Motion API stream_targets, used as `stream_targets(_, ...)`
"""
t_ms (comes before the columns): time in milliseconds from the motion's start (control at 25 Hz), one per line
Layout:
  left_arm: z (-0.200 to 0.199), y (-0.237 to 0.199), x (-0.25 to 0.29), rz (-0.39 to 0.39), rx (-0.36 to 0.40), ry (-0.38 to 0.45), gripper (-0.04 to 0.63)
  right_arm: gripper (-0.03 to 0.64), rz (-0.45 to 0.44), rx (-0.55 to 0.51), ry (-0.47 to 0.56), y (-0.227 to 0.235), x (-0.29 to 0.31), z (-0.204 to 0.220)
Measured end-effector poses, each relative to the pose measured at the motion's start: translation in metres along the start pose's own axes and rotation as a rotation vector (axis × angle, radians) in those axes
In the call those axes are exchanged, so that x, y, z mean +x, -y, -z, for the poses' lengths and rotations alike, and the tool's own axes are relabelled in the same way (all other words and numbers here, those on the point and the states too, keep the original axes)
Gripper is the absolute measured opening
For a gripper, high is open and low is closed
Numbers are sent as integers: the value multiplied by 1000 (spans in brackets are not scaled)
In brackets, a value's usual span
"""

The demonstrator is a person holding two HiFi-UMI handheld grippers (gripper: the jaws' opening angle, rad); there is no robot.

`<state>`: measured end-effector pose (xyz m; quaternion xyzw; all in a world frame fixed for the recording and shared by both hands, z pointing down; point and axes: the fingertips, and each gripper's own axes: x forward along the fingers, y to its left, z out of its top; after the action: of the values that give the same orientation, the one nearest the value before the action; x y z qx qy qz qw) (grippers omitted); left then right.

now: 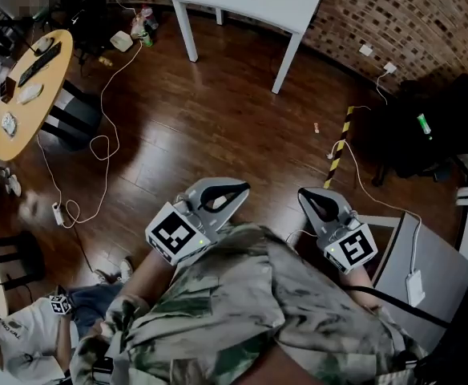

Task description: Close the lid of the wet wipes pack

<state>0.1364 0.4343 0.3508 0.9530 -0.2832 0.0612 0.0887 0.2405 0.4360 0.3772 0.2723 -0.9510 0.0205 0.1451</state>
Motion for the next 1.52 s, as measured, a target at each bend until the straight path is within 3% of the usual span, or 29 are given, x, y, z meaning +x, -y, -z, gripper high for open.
stream_targets(400, 7, -118, -59, -50, -60, -14, 0, 5, -56, -23, -24, 6, 123, -33)
stream_targets(720, 7, -182, -58, -90, -86, 5, 0, 5, -91, -18, -55, 38, 182, -40)
stream_targets(960, -1, -252, -24, -145, -74, -32, 0, 5, -125, -1, -20, 103, 235, -53)
stream_targets(1200, -41, -328, 28, -168, -46, -58, 0, 5, -148, -12, 18, 183, 278, -75)
stream_targets(1320, -73, -366, 67, -166, 8, -21, 0, 5, -138, -22, 48, 231, 293, -83)
stream_targets(1520, -71, -403, 122, -136, 13, -81, 0, 5, -113, 4, 18, 292, 311, -61)
